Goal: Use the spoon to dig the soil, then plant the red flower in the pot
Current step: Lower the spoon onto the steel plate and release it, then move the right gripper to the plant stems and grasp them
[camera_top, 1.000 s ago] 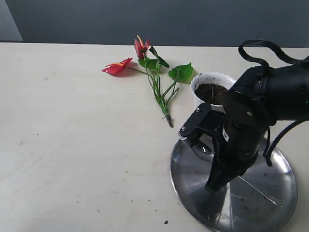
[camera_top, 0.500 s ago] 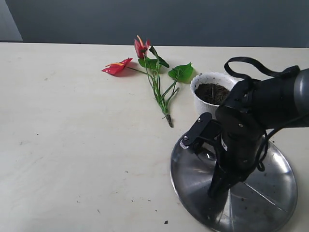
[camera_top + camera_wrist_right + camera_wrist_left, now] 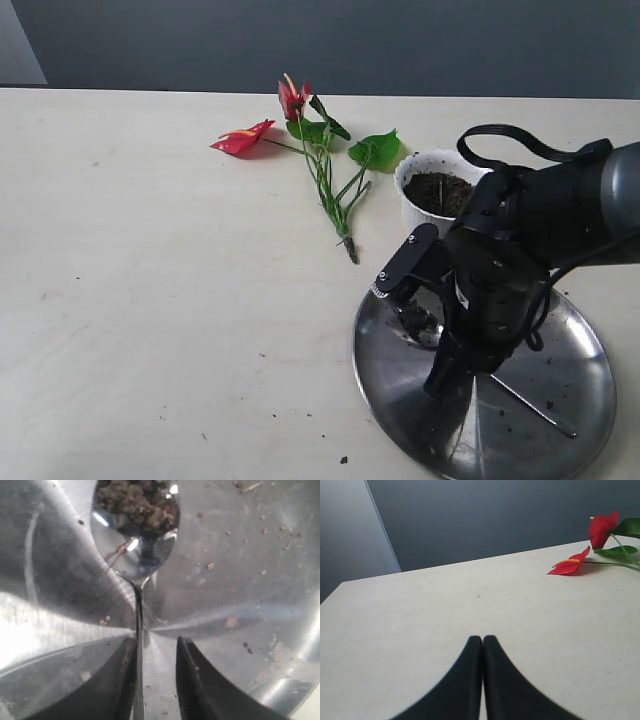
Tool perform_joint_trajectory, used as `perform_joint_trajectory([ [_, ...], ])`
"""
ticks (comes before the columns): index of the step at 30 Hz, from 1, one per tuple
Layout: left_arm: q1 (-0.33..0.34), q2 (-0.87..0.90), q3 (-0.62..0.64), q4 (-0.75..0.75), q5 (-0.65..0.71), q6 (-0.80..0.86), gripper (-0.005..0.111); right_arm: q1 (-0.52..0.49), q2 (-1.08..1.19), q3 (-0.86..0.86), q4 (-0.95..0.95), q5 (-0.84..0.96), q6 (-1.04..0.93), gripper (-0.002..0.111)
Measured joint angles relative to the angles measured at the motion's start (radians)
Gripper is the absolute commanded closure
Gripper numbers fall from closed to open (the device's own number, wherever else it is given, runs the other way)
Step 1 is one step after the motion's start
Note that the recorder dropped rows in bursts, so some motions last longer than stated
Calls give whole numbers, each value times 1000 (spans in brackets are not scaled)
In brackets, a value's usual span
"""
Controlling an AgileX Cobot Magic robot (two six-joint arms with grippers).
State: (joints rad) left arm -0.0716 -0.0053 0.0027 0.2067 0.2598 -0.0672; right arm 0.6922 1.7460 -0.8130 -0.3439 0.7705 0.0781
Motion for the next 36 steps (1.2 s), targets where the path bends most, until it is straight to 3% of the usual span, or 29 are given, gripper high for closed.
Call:
perform_joint_trajectory([
  [8,0,0,0,0,0,0,105,0,-28,-46,-26,2,80,79],
  [21,0,0,0,0,0,0,105,0,-97,-303,44,-12,123,79],
  [28,0,0,0,0,0,0,105,0,-24,-426,76,-88,172,50],
  [36,0,0,0,0,0,0,105,-2,222,-619,68,-146,196,50],
])
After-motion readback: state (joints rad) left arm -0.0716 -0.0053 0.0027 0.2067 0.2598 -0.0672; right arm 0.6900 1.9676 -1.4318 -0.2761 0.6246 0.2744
